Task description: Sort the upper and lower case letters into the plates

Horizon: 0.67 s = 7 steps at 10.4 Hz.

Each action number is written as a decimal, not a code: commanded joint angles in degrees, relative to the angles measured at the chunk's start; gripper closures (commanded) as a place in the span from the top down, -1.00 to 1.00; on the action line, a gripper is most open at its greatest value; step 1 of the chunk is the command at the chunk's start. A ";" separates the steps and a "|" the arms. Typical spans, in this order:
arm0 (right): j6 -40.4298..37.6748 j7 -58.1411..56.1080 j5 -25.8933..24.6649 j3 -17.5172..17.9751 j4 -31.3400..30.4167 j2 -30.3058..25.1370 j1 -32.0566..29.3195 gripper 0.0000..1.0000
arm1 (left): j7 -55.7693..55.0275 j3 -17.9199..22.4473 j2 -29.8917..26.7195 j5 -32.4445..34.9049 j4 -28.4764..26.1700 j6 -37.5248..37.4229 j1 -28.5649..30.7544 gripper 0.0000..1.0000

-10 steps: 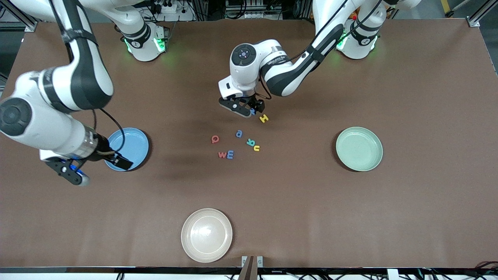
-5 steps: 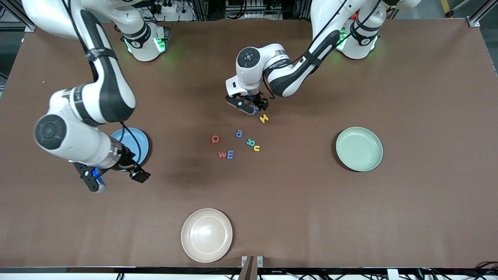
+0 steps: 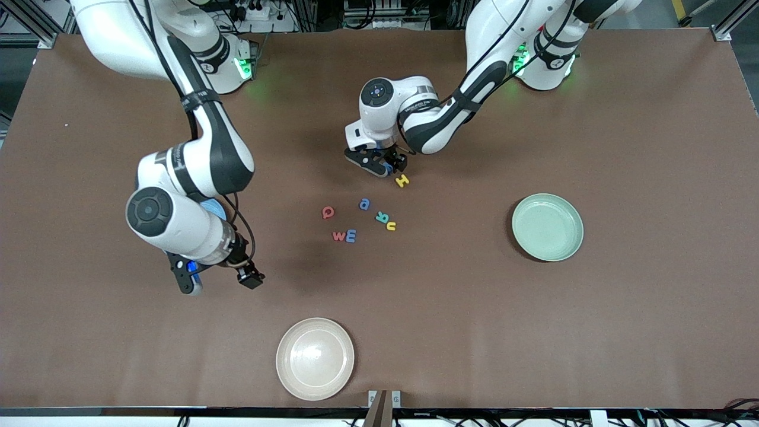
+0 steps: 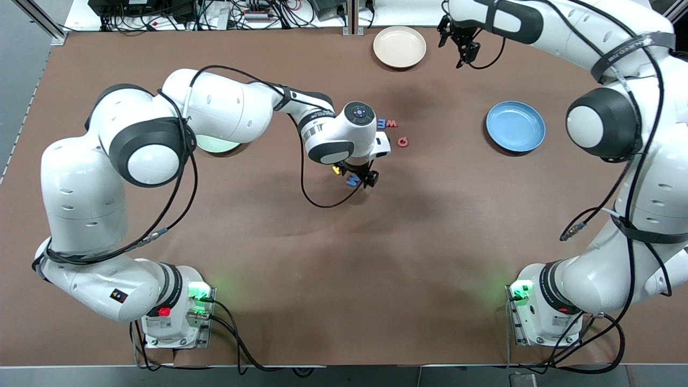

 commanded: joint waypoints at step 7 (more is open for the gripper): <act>6.53 9.01 0.28 -0.31 3.79 8.11 3.97 1.00 | -1.96 -0.51 1.31 2.61 0.07 0.96 0.17 0.49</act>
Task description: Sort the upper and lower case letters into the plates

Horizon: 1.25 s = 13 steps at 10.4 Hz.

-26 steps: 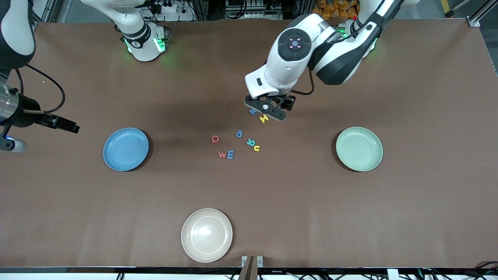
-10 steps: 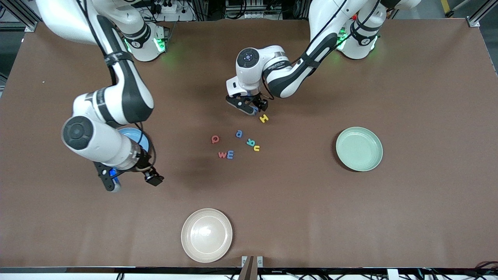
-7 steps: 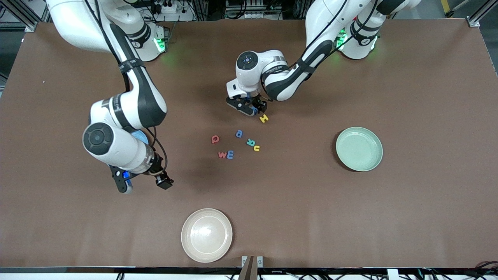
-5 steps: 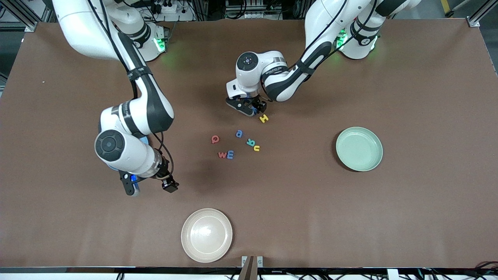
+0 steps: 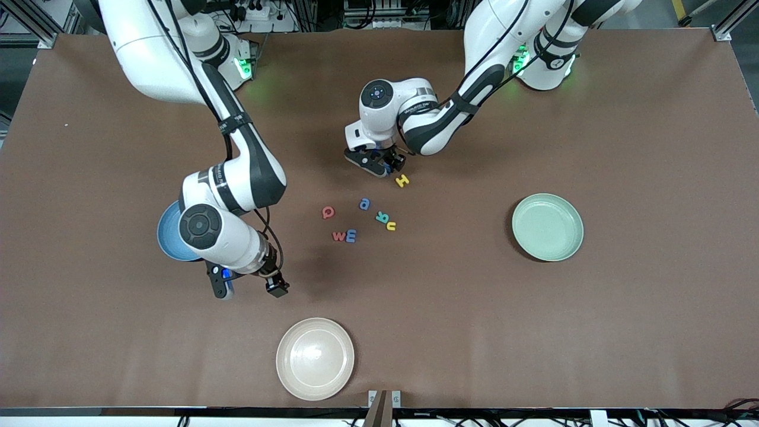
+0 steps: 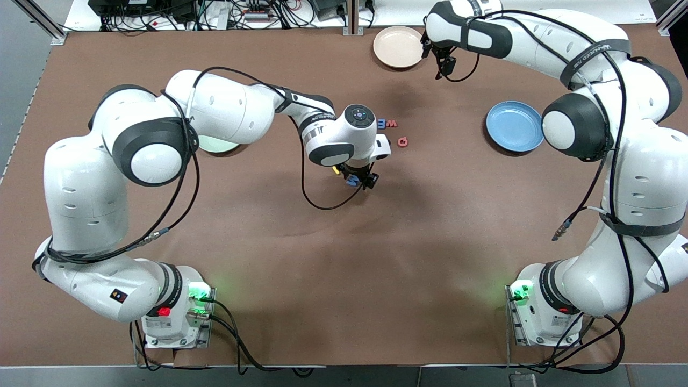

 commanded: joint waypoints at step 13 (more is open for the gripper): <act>4.43 16.90 0.52 -0.32 -0.36 7.58 8.04 1.00 | -5.12 -0.50 -5.55 2.87 -0.19 -1.64 3.56 -1.00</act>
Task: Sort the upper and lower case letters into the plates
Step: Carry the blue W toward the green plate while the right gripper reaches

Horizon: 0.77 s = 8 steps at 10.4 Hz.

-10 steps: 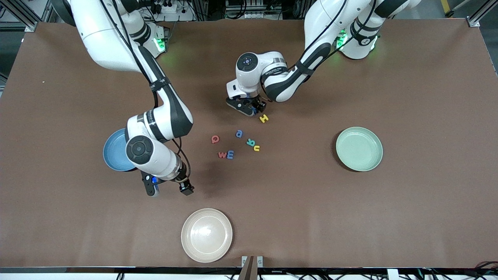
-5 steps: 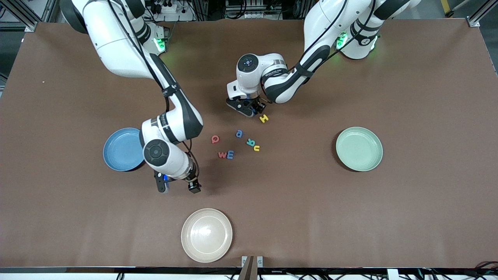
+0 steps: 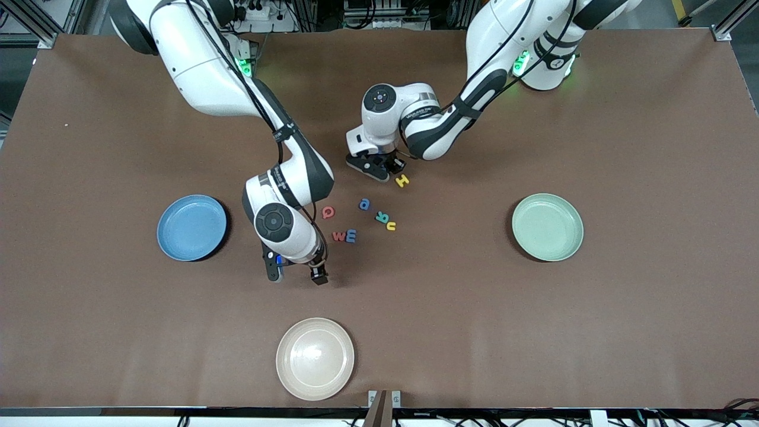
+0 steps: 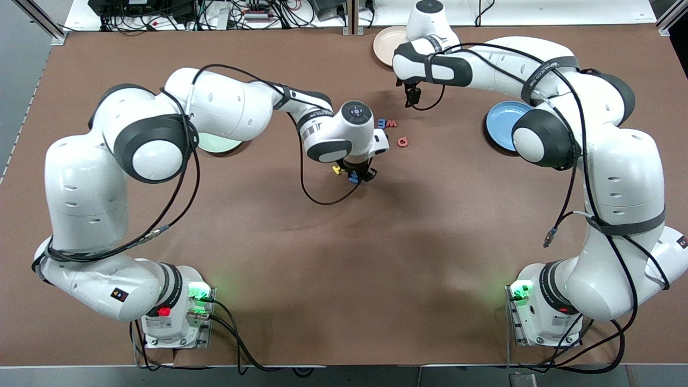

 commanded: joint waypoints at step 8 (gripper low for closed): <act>0.32 4.66 1.09 -0.38 -2.61 0.44 3.36 1.00 | 4.65 -15.53 -16.66 -2.47 -1.08 -14.63 35.75 -1.00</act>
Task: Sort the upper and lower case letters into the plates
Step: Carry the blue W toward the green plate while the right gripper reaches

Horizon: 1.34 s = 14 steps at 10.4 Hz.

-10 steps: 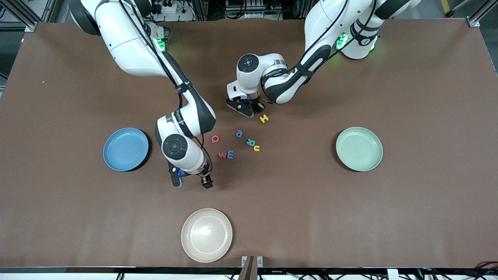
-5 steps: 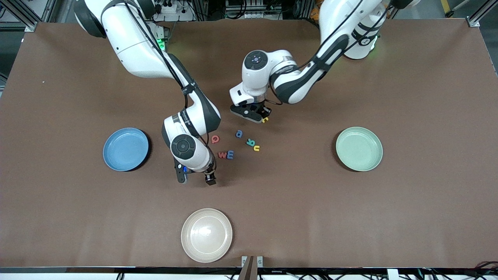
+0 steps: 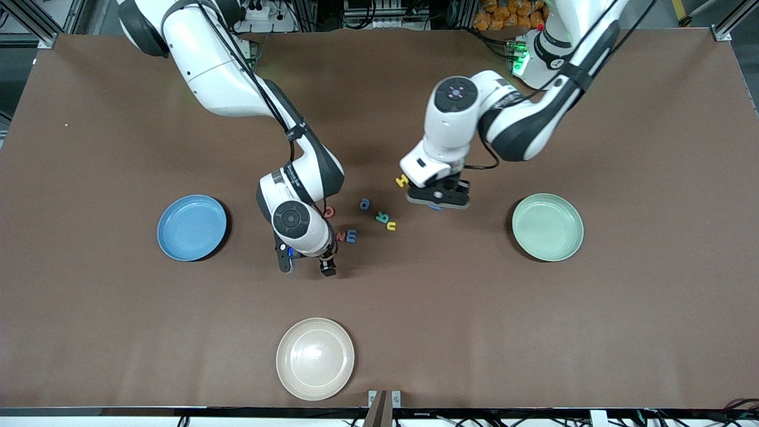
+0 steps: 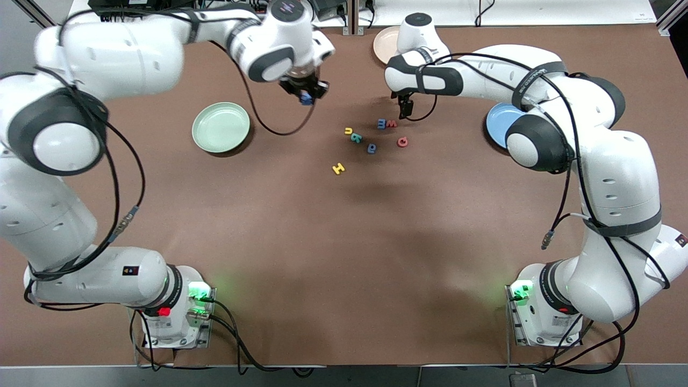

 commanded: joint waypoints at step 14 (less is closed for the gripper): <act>3.23 2.67 0.72 -0.39 -4.28 -0.43 3.57 0.61 | 33.70 11.04 5.68 -1.21 -5.61 -3.01 17.76 1.00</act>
